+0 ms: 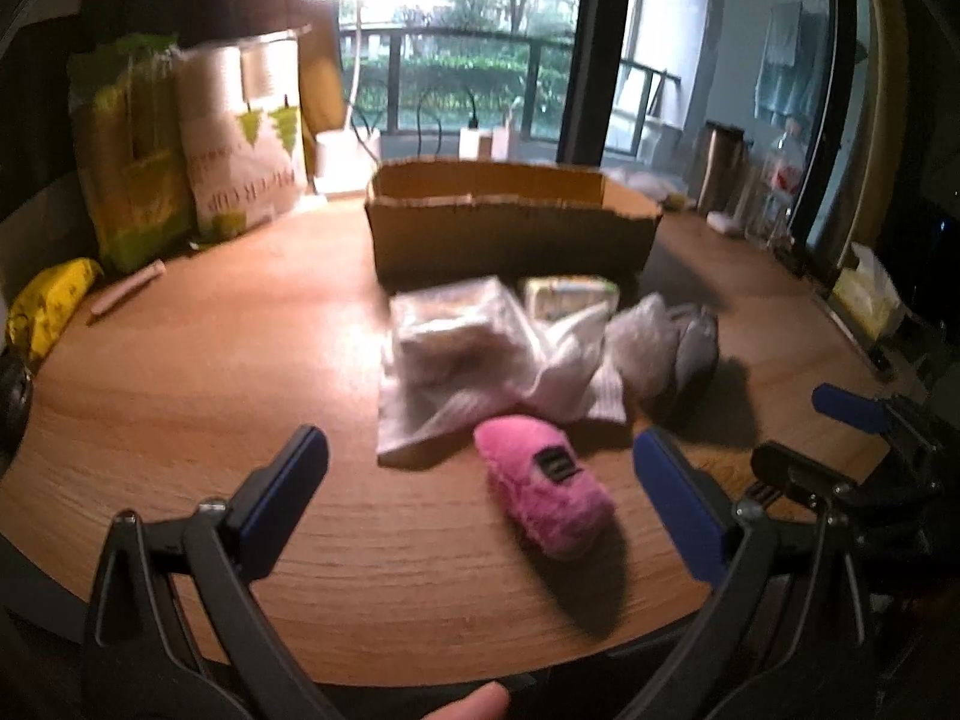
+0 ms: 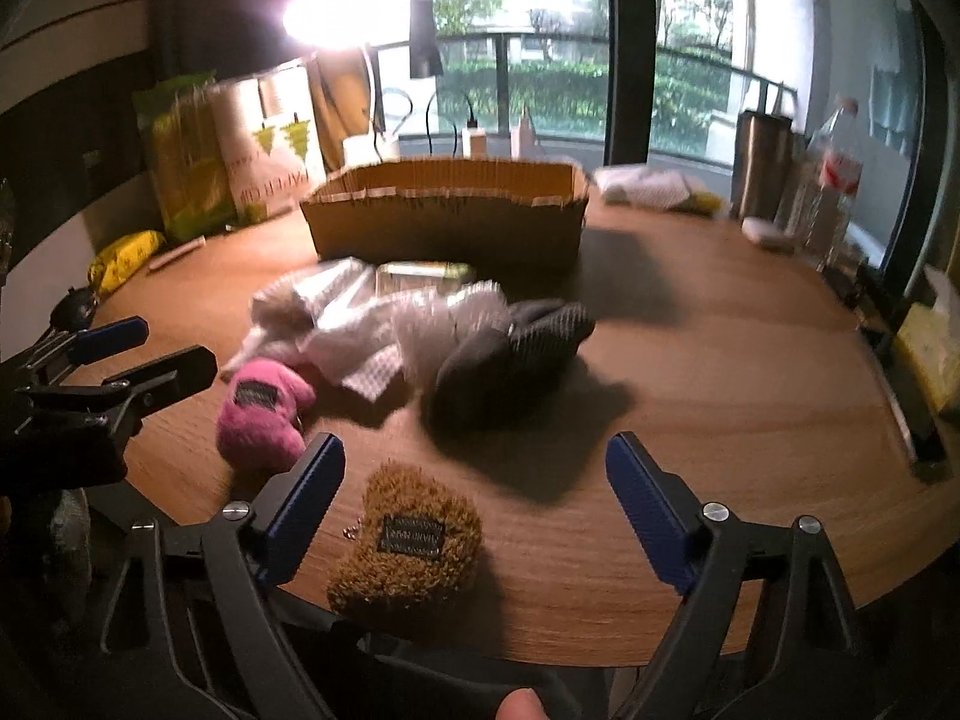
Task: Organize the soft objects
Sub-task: 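Grasp the pink plush with the left gripper while the right gripper grasps the brown fuzzy plush, then carry the pink plush and brown plush in both grippers over the cardboard box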
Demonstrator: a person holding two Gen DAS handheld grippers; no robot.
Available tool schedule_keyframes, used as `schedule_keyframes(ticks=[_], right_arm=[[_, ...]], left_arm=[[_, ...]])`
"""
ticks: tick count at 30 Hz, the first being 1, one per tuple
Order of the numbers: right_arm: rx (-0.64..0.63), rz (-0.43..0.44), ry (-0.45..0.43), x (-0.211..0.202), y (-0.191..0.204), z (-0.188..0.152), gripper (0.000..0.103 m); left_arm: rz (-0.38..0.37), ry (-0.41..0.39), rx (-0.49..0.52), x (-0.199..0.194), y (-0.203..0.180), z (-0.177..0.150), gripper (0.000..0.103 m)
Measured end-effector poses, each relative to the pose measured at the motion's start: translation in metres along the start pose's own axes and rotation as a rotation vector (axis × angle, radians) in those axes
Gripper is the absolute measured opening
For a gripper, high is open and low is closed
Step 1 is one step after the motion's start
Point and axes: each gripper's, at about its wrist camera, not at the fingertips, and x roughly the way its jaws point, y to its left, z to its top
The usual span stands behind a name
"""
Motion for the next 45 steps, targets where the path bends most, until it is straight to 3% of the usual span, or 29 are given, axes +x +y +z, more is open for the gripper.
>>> schedule_keyframes(ticks=[2,7,13,17,19,20,22,24,27,34,45], right_arm=[[-0.008,0.014,0.020,0.008,0.002,-0.002,0.089],[-0.009,0.038,0.077,0.024,0.003,-0.010,0.068],[-0.005,0.062,0.086,0.030,-0.003,-0.012,0.067],[-0.004,0.068,0.088,0.032,-0.006,-0.010,0.065],[0.001,0.084,0.084,0.033,-0.008,-0.007,0.048],[-0.001,0.085,0.083,0.033,-0.008,-0.007,0.046],[-0.003,0.095,0.080,0.034,-0.008,-0.005,0.035],[0.010,0.107,0.077,0.034,-0.011,-0.003,0.033],[0.031,0.114,0.073,0.034,-0.018,0.000,0.031],[0.040,0.088,0.021,0.025,-0.031,0.017,0.030],[0.027,0.080,-0.080,0.001,-0.039,0.055,0.030]], left_arm=[[0.002,0.023,0.003,0.007,0.000,-0.002,0.103],[-0.008,0.074,0.015,0.022,-0.006,-0.004,0.102],[-0.016,0.129,0.050,0.039,-0.014,-0.004,0.101],[-0.021,0.171,0.072,0.048,-0.019,-0.005,0.088],[-0.028,0.186,0.084,0.051,-0.023,-0.006,0.082],[-0.029,0.194,0.091,0.052,-0.024,-0.007,0.074],[-0.031,0.204,0.103,0.054,-0.027,-0.007,0.070],[-0.036,0.207,0.114,0.054,-0.029,-0.007,0.053],[-0.044,0.215,0.127,0.055,-0.031,-0.005,0.045],[-0.063,0.204,0.144,0.055,-0.037,0.007,0.040],[-0.093,0.095,0.166,0.030,-0.045,0.045,0.040]])
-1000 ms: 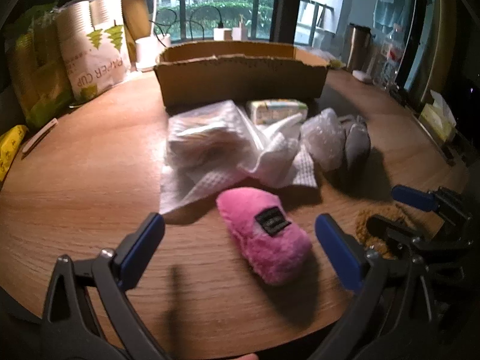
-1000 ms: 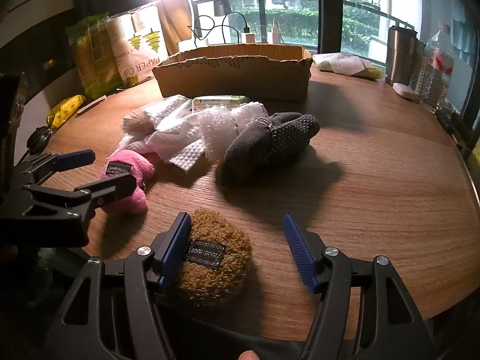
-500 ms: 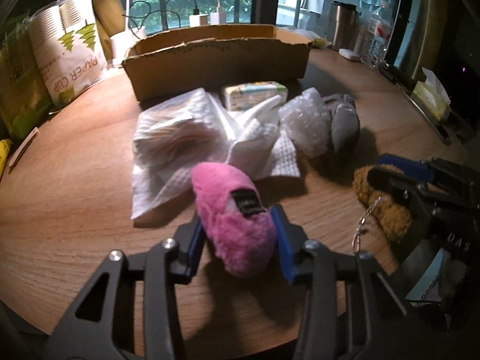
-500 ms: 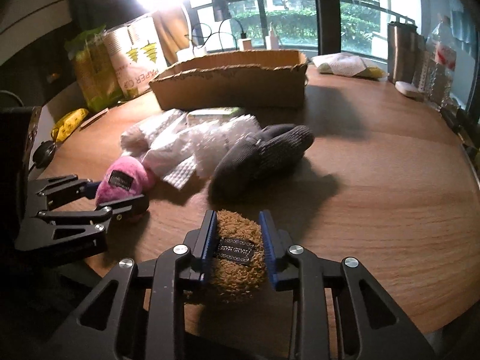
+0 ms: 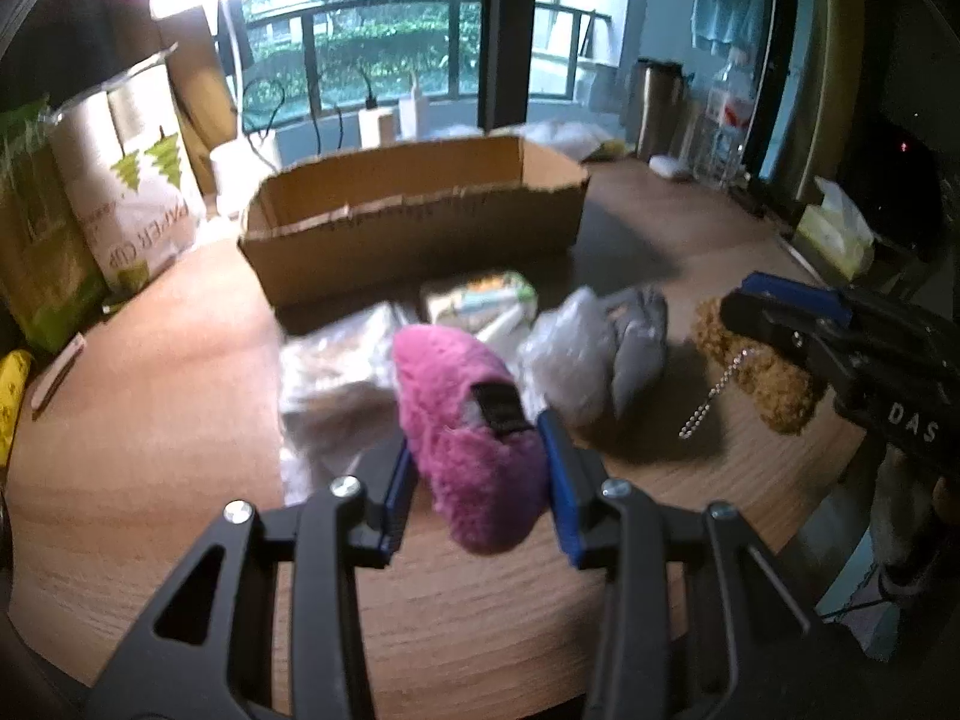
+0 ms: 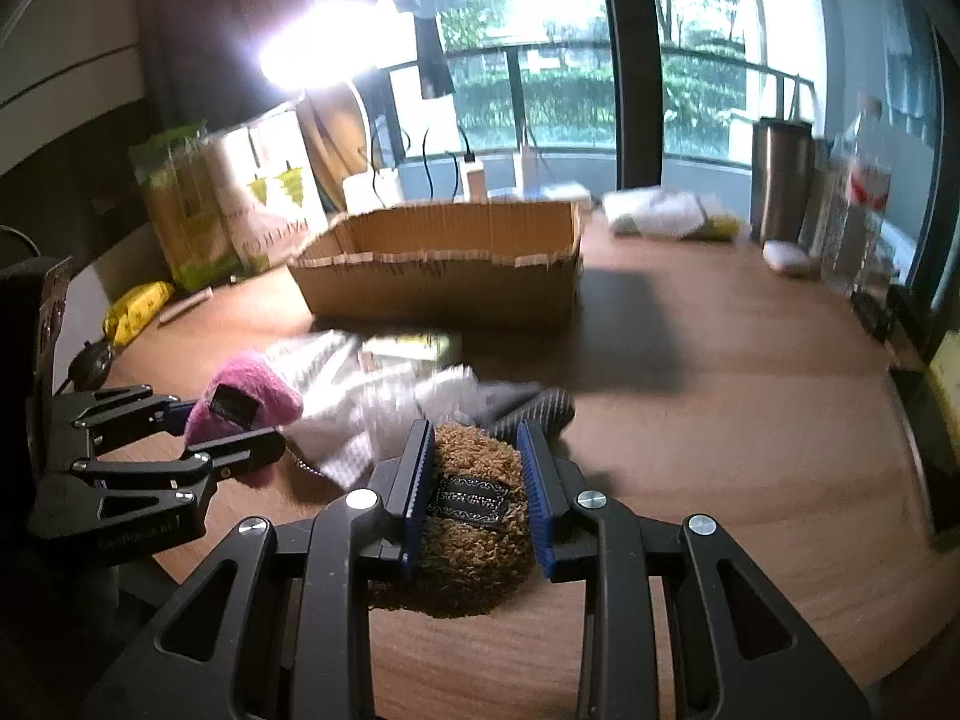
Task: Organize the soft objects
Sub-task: 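Carry the pink plush and brown plush in both grippers over the cardboard box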
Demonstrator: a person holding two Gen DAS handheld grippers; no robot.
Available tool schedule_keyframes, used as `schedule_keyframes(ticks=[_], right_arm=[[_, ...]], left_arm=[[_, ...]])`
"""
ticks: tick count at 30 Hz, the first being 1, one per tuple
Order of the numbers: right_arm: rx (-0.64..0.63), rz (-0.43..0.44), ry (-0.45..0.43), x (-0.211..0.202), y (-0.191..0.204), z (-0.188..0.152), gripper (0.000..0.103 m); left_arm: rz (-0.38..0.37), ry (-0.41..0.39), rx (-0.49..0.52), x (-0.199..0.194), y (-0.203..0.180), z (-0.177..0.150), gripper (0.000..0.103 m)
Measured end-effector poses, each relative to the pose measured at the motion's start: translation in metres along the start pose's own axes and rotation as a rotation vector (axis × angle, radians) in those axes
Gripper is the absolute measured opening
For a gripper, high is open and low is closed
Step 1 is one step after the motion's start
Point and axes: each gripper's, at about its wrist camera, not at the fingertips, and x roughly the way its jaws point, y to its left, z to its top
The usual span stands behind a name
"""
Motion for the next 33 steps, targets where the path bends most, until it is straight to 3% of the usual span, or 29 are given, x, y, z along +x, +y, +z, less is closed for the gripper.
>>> schedule_keyframes(ticks=[10,33], right_arm=[[-0.012,-0.011,-0.087,-0.013,-0.013,0.037,0.030],[-0.050,0.021,-0.172,0.009,-0.031,0.099,0.030]], left_arm=[[0.002,-0.079,-0.015,-0.015,0.004,0.030,0.040],[-0.007,-0.252,-0.039,-0.009,0.012,0.096,0.040]])
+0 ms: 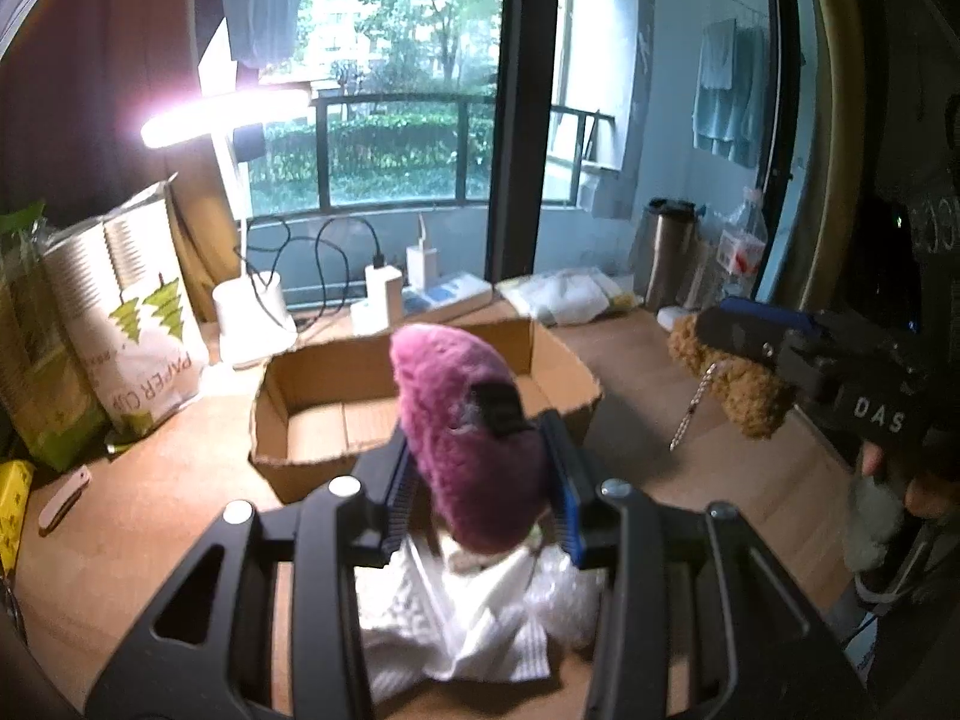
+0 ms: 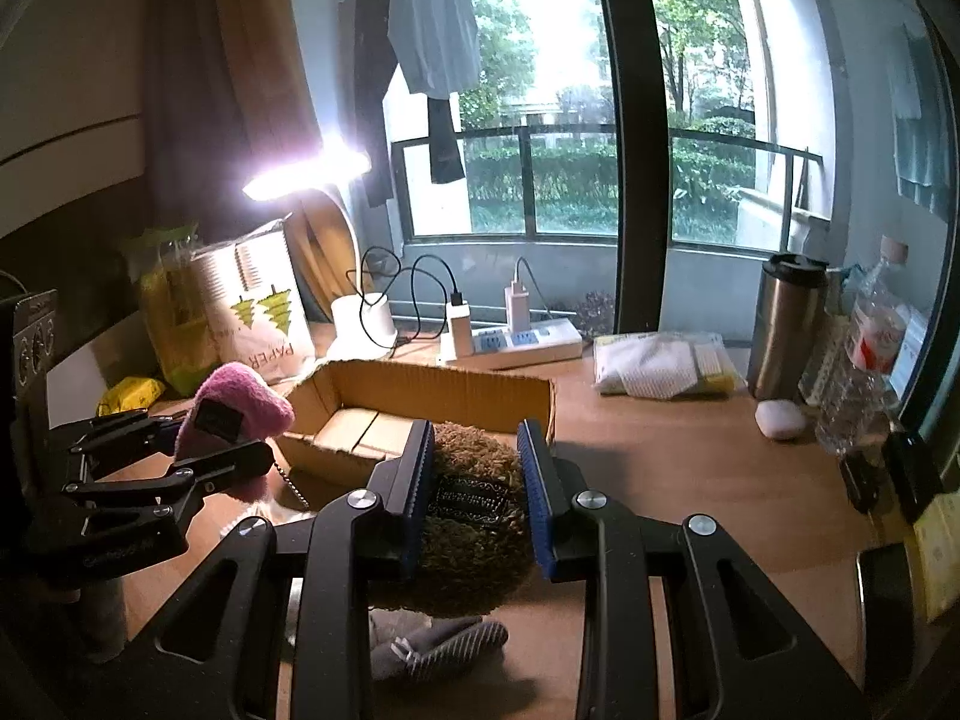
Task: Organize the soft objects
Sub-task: 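Carry the pink plush and brown plush in both grippers over the cardboard box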
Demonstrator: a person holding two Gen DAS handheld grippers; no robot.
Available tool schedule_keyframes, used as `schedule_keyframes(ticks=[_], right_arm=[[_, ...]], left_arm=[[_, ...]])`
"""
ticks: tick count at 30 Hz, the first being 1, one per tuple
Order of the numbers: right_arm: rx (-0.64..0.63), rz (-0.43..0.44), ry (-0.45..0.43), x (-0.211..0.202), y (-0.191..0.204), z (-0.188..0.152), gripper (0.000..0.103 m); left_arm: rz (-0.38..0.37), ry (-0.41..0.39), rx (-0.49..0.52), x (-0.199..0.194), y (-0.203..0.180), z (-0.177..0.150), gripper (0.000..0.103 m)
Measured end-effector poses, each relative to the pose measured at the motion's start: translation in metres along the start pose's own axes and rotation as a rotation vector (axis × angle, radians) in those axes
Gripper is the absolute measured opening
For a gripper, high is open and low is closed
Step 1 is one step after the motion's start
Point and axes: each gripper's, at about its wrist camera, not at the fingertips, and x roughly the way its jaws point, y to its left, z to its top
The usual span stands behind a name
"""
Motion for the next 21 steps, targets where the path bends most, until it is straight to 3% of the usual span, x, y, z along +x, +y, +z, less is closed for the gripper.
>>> schedule_keyframes(ticks=[21], right_arm=[[0.013,0.057,-0.013,0.054,-0.017,0.033,0.030]], left_arm=[[-0.049,-0.087,-0.079,0.044,0.013,0.037,0.040]])
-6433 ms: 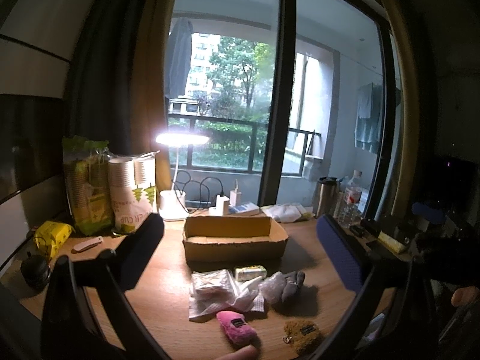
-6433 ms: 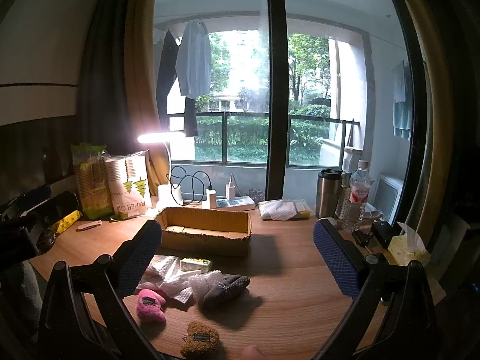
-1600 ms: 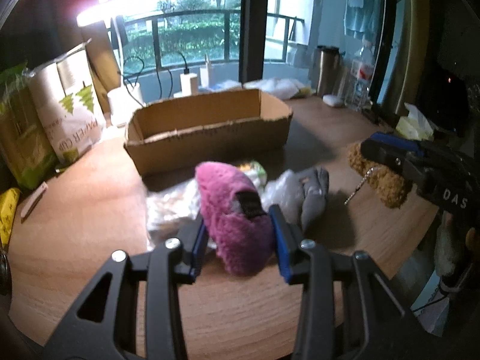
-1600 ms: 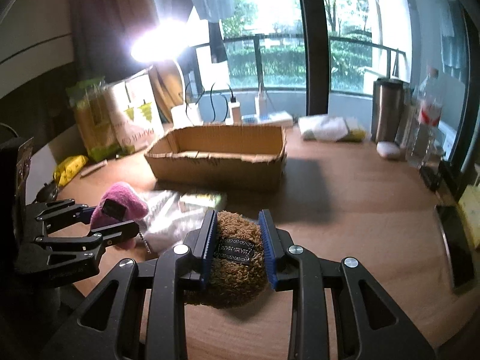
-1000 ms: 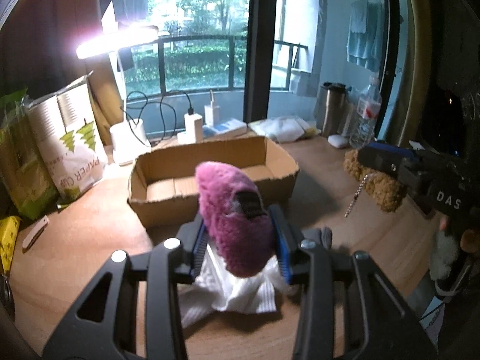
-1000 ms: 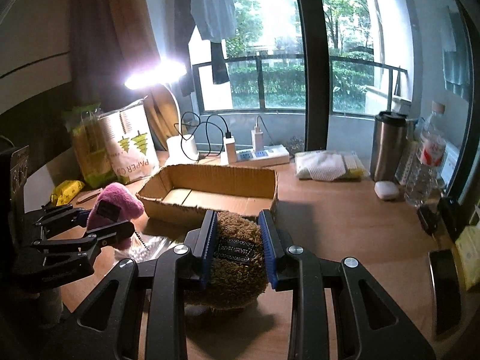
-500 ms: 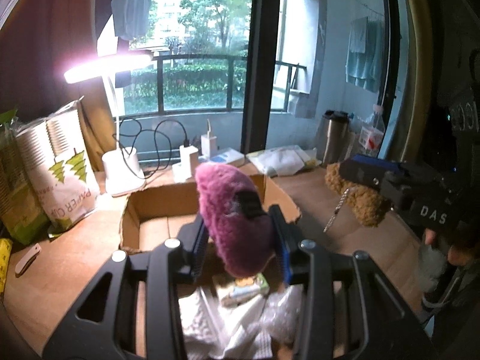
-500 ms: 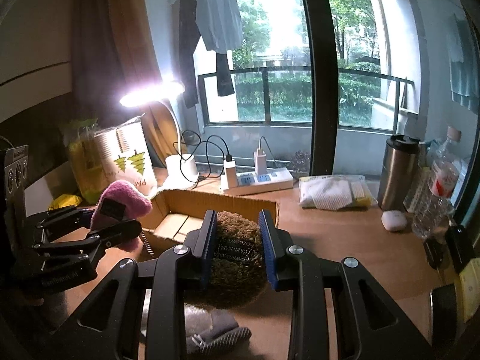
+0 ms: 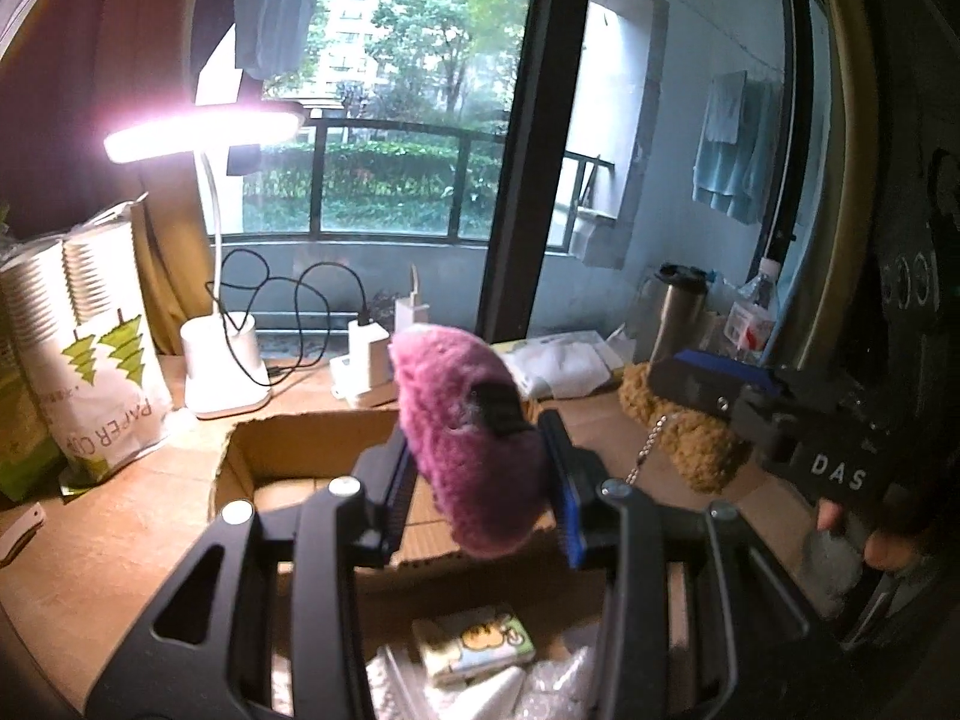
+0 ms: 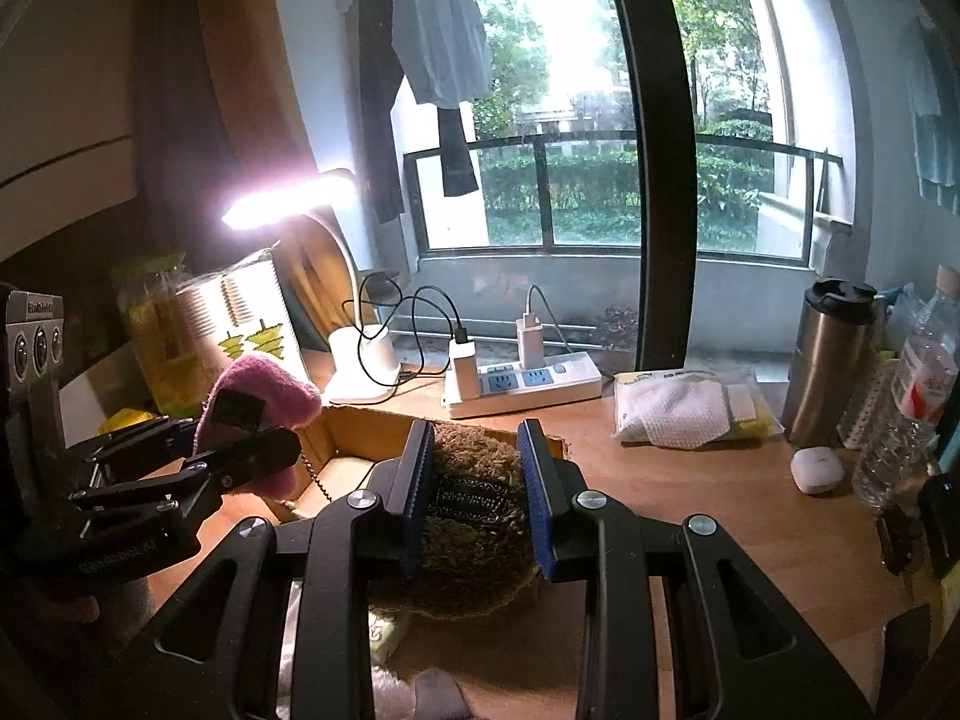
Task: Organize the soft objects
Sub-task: 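Carry the pink plush and brown plush in both grippers over the cardboard box, then open both grippers to drop the two plushes into the cardboard box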
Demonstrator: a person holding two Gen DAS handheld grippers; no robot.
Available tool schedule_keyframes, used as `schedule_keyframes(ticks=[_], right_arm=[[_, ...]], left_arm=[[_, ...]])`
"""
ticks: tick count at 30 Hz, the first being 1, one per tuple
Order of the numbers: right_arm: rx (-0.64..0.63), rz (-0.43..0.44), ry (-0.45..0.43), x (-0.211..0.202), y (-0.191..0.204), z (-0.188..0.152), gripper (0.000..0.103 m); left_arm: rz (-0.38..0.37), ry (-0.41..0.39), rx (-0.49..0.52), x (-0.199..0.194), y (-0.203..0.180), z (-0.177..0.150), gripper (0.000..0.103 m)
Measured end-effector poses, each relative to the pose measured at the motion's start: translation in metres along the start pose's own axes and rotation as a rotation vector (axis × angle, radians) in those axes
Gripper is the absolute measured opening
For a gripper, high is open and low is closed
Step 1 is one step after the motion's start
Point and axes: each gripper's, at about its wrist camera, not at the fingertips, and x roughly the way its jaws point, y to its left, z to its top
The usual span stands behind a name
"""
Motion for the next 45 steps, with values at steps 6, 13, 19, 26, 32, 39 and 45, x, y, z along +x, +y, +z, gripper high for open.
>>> schedule_keyframes(ticks=[6,13,19,26,32,39,45], right_arm=[[0.006,0.011,0.023,0.024,-0.005,0.002,0.030],[0.016,0.020,0.062,0.053,-0.011,-0.001,0.030],[0.028,0.021,0.112,0.079,-0.016,-0.011,0.030],[0.050,0.021,0.177,0.104,-0.022,-0.026,0.031],[0.068,0.034,0.226,0.111,-0.023,-0.031,0.033],[0.072,0.023,0.224,0.107,-0.023,-0.028,0.051],[0.071,0.017,0.201,0.092,-0.017,-0.025,0.055]], left_arm=[[-0.017,0.007,-0.019,0.021,0.003,-0.002,0.040],[-0.024,0.052,-0.042,0.049,0.009,-0.011,0.041],[-0.035,0.126,-0.061,0.077,0.017,-0.023,0.041],[-0.042,0.222,-0.085,0.100,0.023,-0.036,0.042],[-0.050,0.263,-0.092,0.108,0.024,-0.041,0.051],[-0.027,0.249,-0.100,0.097,0.027,-0.038,0.062],[-0.019,0.215,-0.102,0.078,0.029,-0.033,0.066]])
